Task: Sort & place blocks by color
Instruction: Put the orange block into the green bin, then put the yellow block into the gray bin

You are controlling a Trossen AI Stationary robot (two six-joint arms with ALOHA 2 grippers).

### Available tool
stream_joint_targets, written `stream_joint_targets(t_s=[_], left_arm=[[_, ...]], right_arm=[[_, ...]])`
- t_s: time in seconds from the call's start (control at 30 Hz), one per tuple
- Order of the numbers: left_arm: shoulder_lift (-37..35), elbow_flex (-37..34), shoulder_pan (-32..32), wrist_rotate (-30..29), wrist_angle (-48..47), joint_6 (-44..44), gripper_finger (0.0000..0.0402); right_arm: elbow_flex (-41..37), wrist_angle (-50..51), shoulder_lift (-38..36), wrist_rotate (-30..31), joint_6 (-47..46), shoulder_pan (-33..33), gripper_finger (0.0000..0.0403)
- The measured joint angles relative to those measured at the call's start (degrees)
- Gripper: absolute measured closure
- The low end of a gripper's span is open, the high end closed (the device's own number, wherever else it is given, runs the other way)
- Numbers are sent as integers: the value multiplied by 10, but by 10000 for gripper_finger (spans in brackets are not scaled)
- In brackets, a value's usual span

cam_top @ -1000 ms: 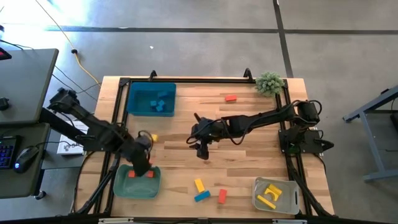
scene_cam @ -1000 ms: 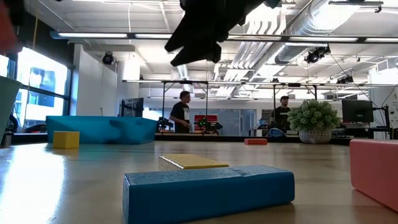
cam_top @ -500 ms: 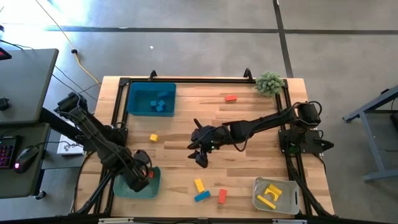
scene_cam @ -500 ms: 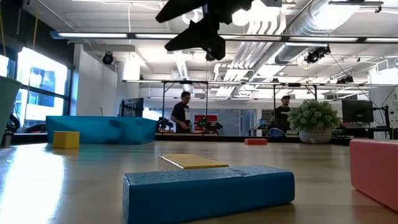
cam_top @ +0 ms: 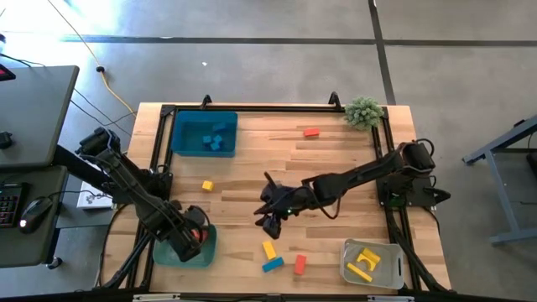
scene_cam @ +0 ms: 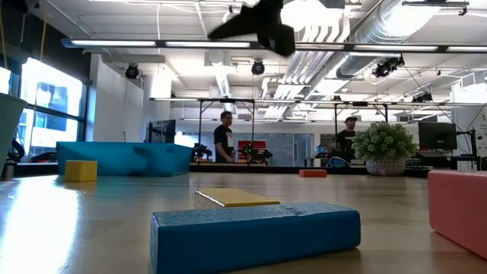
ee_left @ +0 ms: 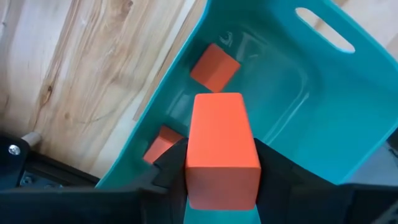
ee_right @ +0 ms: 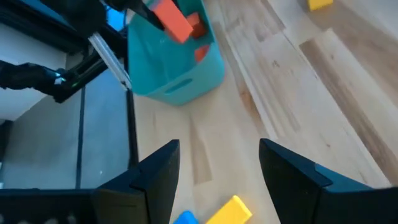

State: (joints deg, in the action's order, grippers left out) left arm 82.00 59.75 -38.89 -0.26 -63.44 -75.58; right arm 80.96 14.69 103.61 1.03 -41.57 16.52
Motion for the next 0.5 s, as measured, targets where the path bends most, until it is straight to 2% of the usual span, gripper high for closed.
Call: stream_joint_targets(t_s=[0.1,0.27,0.5], left_arm=[[0,0,0,0,0,14,271],[0,0,0,-6,0,38,235],[0,0,0,-1,0,53,201]], right_arm=[[43,47,0,40,-4,14,197],[113,159,9,93,-73,20,201],[141,228,49,89,-191,23,214]])
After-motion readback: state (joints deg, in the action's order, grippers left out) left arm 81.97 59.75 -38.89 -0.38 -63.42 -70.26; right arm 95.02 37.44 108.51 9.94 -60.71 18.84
